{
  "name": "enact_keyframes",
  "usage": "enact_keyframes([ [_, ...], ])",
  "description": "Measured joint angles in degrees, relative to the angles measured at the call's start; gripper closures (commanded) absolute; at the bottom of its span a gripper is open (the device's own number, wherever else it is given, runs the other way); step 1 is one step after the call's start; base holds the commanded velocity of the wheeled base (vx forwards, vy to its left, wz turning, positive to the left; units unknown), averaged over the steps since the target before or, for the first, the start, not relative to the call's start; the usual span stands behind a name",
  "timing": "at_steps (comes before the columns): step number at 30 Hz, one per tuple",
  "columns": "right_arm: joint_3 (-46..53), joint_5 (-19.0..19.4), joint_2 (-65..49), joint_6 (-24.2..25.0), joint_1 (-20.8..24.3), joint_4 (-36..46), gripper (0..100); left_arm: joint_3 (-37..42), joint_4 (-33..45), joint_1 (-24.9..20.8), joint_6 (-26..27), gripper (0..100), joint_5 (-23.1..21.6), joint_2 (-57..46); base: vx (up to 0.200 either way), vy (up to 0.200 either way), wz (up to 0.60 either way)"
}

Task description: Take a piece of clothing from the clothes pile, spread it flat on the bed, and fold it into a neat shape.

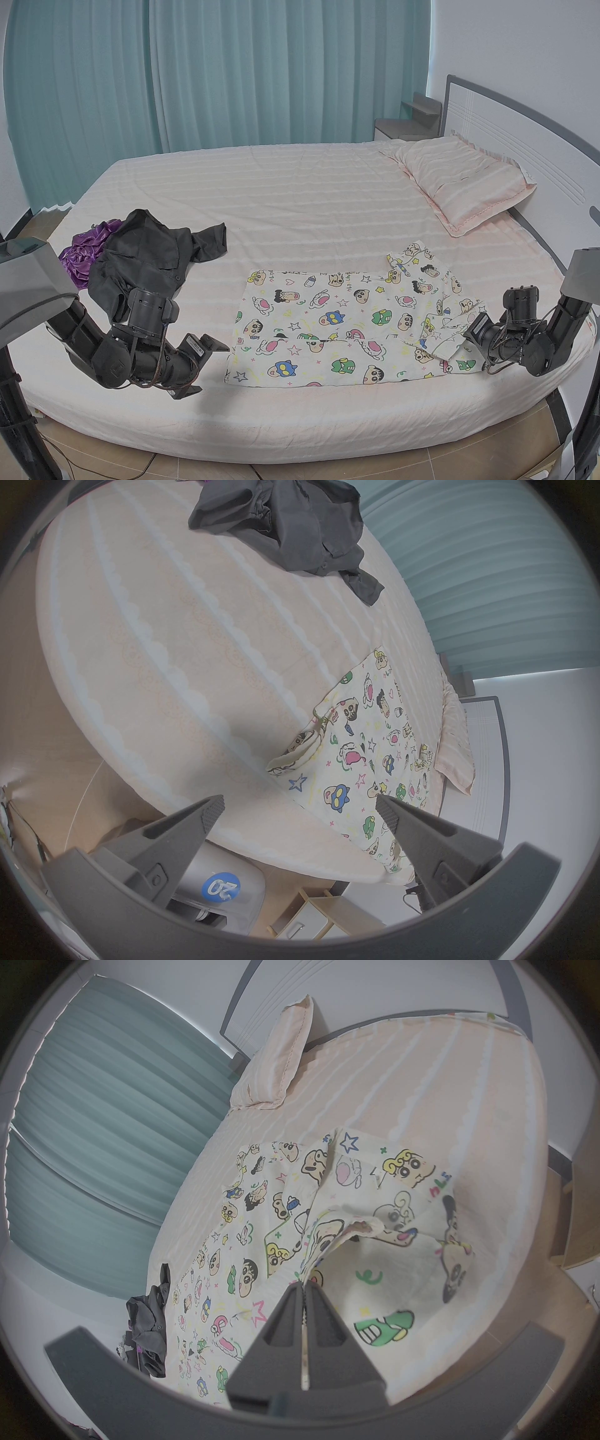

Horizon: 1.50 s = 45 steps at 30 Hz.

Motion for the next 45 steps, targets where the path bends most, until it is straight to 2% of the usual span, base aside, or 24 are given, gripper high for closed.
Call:
enact_keyframes([
  [6,3.13,-1.26,-2.32,-0.77,1.21,-0.18,100,0.46,-0.82,-0.02,0.05,0,0.09,0.00,0.000,0.000,0.00],
  [15,6.55,-4.53,-3.47,-4.64,2.08,-1.99,100,0.63,-0.79,-0.02,0.05,0,0.06,0.00,0.000,0.000,0.00],
  [20,8.79,-5.19,-4.22,-6.35,2.67,-3.01,100,0.63,-0.78,-0.02,0.05,0,0.09,0.00,0.000,0.000,0.00],
  [30,10.47,-5.52,-4.80,-6.49,3.63,-2.99,100,0.66,-0.76,-0.02,0.05,0,0.09,0.00,0.000,0.000,0.00],
  [31,10.61,-5.52,-4.83,-6.49,3.68,-3.04,0,0.66,-0.78,-0.02,0.05,0,0.09,0.00,0.000,0.000,0.00],
  [45,13.75,-5.52,-6.25,-6.70,4.75,-5.56,0,0.59,-0.76,-0.02,0.13,0,0.09,0.00,0.000,0.000,0.00],
])
